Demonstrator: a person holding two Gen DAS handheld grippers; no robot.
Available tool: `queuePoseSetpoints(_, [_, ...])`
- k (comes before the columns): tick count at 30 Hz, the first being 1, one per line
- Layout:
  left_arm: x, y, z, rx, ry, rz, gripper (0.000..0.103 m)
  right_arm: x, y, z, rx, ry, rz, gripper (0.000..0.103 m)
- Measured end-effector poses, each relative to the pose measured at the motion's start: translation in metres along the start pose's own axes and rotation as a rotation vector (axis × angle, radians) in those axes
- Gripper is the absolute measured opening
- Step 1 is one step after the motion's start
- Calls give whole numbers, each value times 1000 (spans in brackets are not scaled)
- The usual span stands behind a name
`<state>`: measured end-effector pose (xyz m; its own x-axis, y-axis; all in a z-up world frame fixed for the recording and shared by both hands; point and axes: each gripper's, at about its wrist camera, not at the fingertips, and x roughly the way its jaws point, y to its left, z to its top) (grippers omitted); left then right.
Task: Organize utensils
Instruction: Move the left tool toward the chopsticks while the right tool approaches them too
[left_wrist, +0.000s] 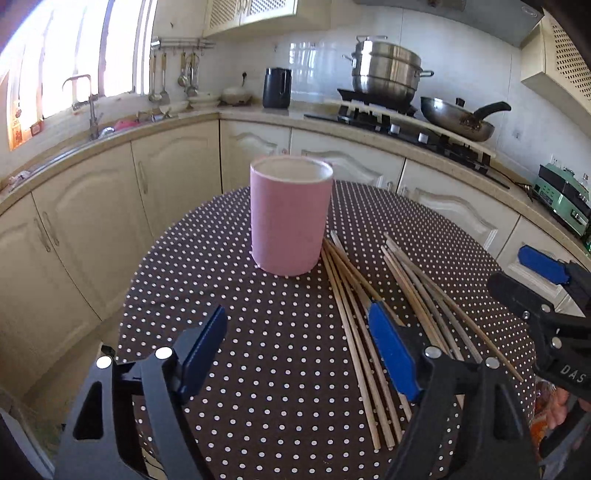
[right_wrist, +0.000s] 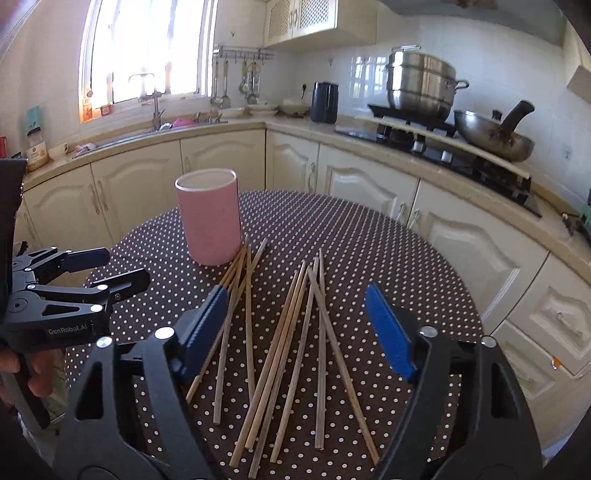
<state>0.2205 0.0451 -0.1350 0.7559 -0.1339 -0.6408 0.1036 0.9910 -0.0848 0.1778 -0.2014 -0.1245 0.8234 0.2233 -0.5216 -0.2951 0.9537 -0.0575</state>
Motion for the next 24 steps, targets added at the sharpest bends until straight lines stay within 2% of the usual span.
queuePoseSetpoints(1, [3, 1, 2, -3, 12, -1, 75, 4, -1, 0, -1, 15, 6, 63])
queuePoseSetpoints(7, [35, 9, 5, -29, 140, -44, 55, 29, -15, 5, 10, 115, 44, 57])
queuePoseSetpoints(13, [53, 20, 13, -66, 228, -60, 55, 54, -45, 14, 69, 242, 104, 56])
queuePoseSetpoints(16, [62, 18, 19, -54, 273, -54, 55, 64, -57, 18, 78, 299, 129, 51])
queuePoseSetpoints(19, [74, 14, 22, -52, 327, -43, 55, 74, -66, 22, 79, 352, 161, 48])
queuePoseSetpoints(24, [98, -4, 24, -54, 403, -85, 55, 92, -71, 20, 63, 449, 202, 47])
